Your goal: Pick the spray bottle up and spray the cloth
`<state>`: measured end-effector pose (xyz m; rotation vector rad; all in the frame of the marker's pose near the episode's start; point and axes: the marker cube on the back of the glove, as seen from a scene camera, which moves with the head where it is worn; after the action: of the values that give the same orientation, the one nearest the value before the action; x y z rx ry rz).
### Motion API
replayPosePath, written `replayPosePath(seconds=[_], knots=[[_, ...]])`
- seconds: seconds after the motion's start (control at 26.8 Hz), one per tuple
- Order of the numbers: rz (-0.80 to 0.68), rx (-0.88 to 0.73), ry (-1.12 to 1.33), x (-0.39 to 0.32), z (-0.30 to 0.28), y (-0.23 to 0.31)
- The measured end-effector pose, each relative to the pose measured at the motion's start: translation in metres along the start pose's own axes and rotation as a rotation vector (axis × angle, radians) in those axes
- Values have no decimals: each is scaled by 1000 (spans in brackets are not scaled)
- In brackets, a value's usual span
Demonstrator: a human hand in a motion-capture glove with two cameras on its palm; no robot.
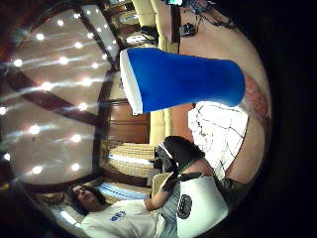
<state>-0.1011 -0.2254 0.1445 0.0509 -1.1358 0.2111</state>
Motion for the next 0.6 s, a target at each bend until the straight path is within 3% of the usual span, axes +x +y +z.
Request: replayPosePath(seconds=[0.6], knots=[[-39, 91, -50, -7, 35, -38]])
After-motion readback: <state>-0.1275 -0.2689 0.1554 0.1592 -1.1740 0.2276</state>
